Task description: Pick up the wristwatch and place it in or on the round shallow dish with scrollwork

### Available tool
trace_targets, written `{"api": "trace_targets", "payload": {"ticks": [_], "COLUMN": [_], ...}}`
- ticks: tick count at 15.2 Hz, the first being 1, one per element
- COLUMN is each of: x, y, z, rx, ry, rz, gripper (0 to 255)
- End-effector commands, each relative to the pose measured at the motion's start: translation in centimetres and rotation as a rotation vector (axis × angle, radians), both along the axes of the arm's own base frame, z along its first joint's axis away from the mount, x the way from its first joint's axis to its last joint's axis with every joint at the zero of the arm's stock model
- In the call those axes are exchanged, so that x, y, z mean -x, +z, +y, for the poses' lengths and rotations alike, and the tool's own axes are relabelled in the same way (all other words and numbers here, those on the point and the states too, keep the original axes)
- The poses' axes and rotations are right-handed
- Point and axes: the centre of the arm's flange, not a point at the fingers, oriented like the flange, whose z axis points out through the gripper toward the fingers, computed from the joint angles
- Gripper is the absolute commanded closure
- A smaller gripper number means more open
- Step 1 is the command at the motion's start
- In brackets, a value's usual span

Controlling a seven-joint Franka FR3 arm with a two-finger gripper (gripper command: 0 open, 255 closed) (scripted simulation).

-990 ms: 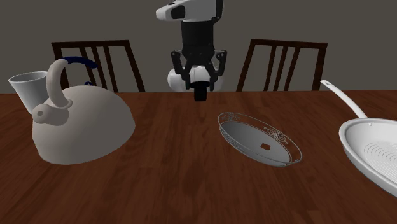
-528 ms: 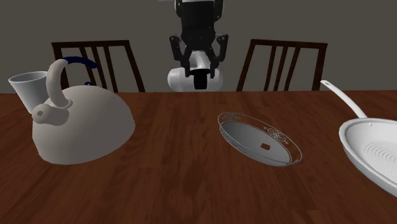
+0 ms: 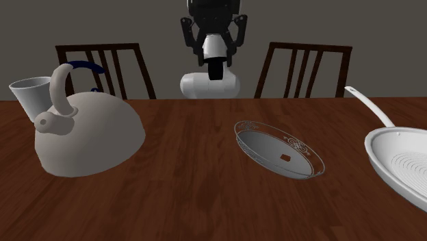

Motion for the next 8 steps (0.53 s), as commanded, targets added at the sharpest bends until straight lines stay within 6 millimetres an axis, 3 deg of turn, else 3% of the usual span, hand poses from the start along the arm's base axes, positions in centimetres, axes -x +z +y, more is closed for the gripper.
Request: {"api": "trace_targets", "payload": {"ticks": [1, 8], "x": [0.1, -7.6], "y": [0.9, 1.8], "z": [0.0, 5.1], "rx": [0.000, 0.000], "ry": [0.000, 0.000], "rz": [0.000, 0.000], "gripper": [255, 255]}}
